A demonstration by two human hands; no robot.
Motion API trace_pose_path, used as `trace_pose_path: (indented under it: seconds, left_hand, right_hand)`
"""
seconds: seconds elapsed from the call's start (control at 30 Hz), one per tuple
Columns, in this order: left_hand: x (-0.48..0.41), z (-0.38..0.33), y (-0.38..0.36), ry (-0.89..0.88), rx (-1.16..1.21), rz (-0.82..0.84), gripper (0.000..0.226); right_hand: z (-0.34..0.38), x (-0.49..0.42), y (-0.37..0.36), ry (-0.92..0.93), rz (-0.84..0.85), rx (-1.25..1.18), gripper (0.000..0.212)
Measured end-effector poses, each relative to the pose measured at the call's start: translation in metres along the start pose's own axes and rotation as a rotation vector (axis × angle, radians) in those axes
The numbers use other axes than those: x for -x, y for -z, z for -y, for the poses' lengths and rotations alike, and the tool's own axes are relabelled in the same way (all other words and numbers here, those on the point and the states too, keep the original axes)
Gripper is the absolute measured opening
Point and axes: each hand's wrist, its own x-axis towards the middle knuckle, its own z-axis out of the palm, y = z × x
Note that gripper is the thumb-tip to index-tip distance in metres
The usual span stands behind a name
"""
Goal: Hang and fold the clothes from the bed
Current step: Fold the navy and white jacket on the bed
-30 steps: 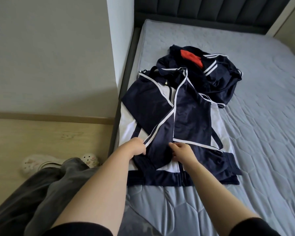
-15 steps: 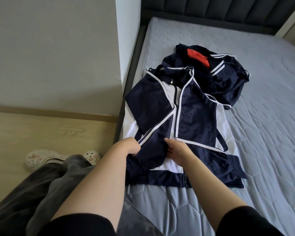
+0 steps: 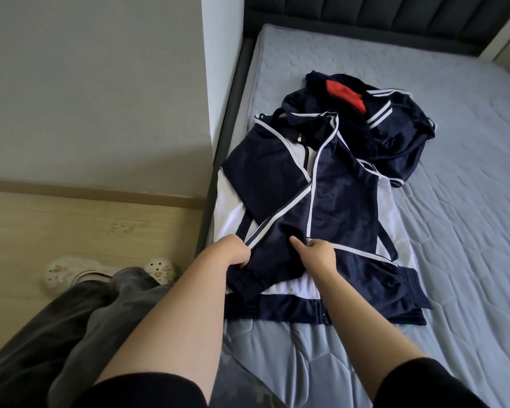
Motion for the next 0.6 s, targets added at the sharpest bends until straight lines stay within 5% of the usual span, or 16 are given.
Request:
trace_pose_path:
  seconds: [0.13,0.2,0.33,0.47,0.6]
  left_hand:
    - [0.0003,-0.0012,0.0006,0.014,-0.033,0.008,0.01]
    - [-0.0009,-0.0022,0.0003,0.019,-0.045,0.003,0.013]
    - [0.0014,-0.0037,0.0007,0.058,-0.088,-0.03,0.014]
    - [0.0061,-0.002,-0.0001,0.07,-0.037,-0.038,0.02]
    - [0.0077,0.0,0.0017,0.044,0.016,-0.015,0.023]
  right_hand:
    - [-0.0002,0.0035,-0.0003,-0.172,0.329,-0.528,0.01]
    - [-0.0033,0.0057,-0.0016,-0.248,0.424,-0.581,0.029]
    - [-0.0066,0.0048,-0.0017,-0.186,0.306,-0.285,0.008]
    - [-0.0068,0.0043,0.0002,0.001,0.134,0.206,0.046]
    - [-0.0044,0.0027,-0.0011,0.079,0.063,0.157,0.046]
